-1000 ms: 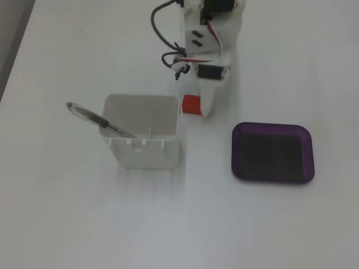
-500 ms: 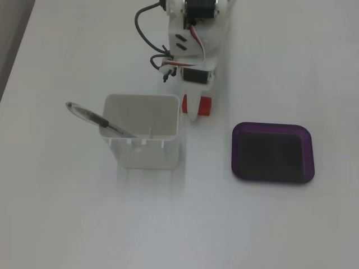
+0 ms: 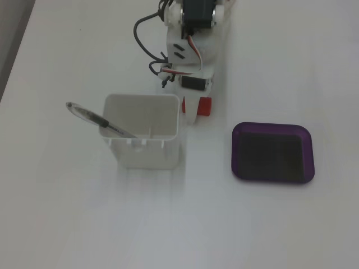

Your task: Pick up the red cube and place it in the box.

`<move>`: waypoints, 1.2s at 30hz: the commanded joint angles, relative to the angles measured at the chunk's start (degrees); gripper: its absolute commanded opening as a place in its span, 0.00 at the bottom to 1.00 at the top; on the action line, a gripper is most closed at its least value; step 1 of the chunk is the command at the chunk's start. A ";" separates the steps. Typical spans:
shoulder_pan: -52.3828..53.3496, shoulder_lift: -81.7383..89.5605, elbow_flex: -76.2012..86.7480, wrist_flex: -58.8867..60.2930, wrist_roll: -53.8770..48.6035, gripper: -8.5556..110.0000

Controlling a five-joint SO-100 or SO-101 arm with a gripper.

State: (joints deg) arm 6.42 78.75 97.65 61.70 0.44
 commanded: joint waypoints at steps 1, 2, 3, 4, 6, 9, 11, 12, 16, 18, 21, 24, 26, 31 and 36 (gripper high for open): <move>-0.44 -0.26 -0.62 -0.62 -0.18 0.19; -0.53 -0.18 -0.62 -0.53 -0.18 0.15; -0.53 -0.18 -0.62 -0.26 -0.18 0.11; -0.62 -0.09 -0.70 0.09 -0.09 0.08; -0.97 0.26 -0.97 0.35 0.00 0.07; -2.90 3.52 -1.58 3.52 0.35 0.07; -4.31 7.21 -1.67 5.54 0.53 0.07; -5.63 9.32 -1.76 6.77 0.53 0.07; -12.66 20.21 -1.76 11.51 0.26 0.07; -17.05 25.93 -1.76 13.36 0.70 0.07; -24.52 32.43 -1.76 15.47 0.79 0.07; -30.23 35.42 -1.76 15.38 0.70 0.07; -32.08 34.54 -1.76 15.29 0.53 0.07; -34.89 27.42 -1.85 7.03 0.70 0.07; -34.72 16.08 -9.23 2.29 6.86 0.07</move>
State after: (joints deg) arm -28.65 98.88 94.75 65.83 3.34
